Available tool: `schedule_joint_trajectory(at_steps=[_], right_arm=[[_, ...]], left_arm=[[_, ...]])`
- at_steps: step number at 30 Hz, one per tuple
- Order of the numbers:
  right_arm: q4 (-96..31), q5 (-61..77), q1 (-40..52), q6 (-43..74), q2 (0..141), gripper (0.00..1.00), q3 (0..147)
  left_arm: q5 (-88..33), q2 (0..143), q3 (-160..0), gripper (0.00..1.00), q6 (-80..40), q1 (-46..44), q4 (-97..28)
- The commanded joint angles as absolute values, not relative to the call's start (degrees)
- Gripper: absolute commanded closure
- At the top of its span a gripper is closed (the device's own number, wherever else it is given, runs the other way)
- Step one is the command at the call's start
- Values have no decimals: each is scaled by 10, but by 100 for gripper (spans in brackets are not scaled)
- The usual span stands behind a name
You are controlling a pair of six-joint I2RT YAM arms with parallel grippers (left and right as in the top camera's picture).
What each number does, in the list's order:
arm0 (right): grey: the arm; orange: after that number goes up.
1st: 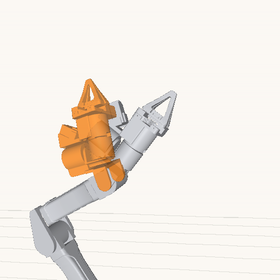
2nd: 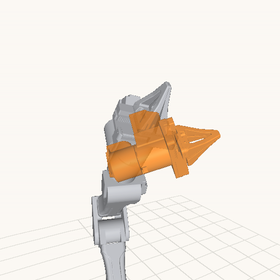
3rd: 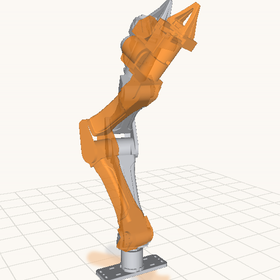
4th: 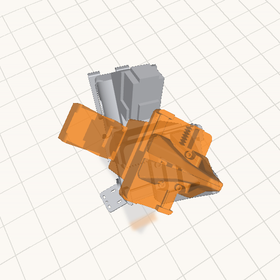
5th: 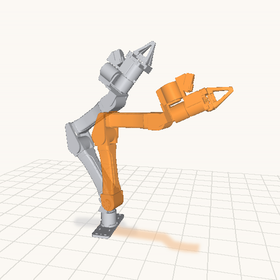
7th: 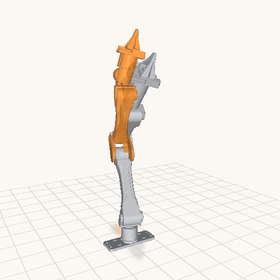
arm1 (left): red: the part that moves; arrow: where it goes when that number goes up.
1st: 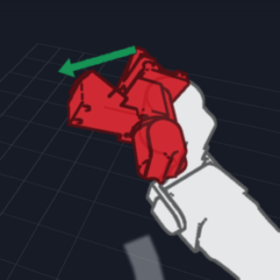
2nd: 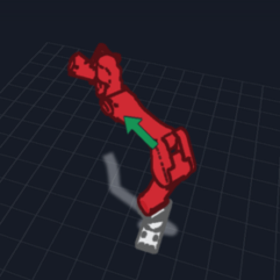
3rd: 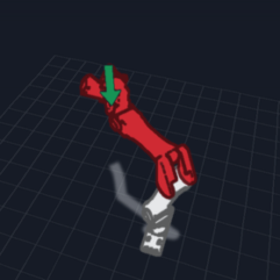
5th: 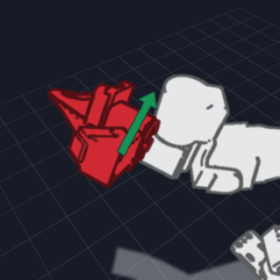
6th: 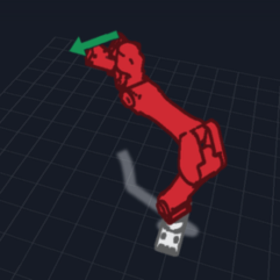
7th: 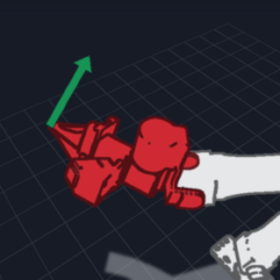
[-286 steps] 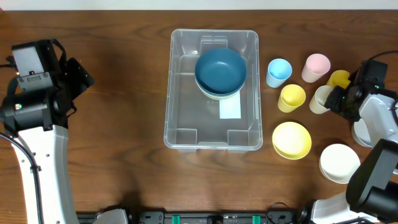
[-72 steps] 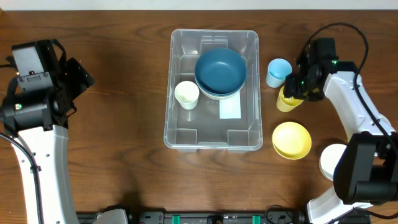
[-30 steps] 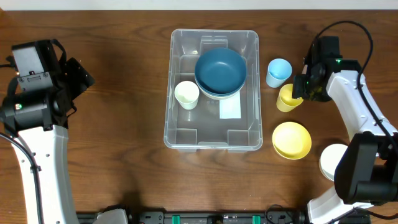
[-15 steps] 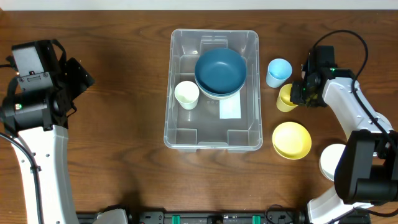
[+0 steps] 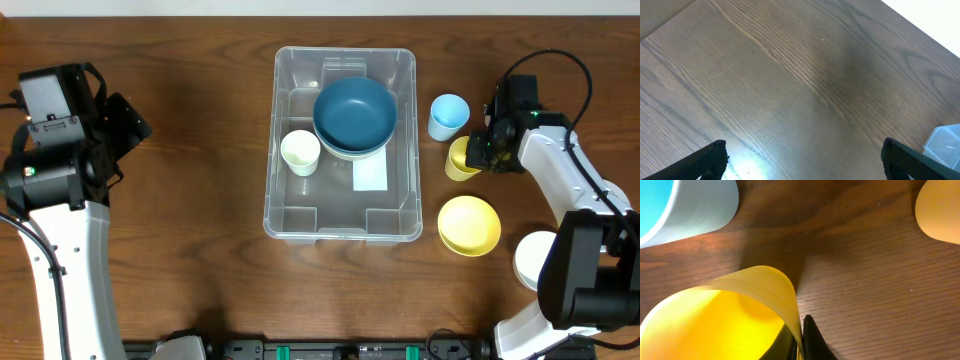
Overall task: Pack container
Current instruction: 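Lower the right gripper onto the yellow cup rim and close, then lift the yellow cup with the right gripper over the bin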
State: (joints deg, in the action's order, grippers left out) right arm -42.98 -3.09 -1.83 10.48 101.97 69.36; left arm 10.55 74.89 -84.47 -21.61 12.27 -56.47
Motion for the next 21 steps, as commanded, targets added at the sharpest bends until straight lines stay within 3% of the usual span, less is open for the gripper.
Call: schedule_joint_trajectory(at_steps=[1, 10, 21], right_arm=[[-448, -51, -25, 106, 1008, 99, 698], [-582, -53, 3, 107, 865, 99, 781], [-569, -53, 215, 134, 768, 99, 914]], left_arm=[[112, 752, -851, 2, -217, 125, -566], [112, 752, -851, 3, -217, 125, -565], [112, 752, -851, 2, -217, 125, -565]])
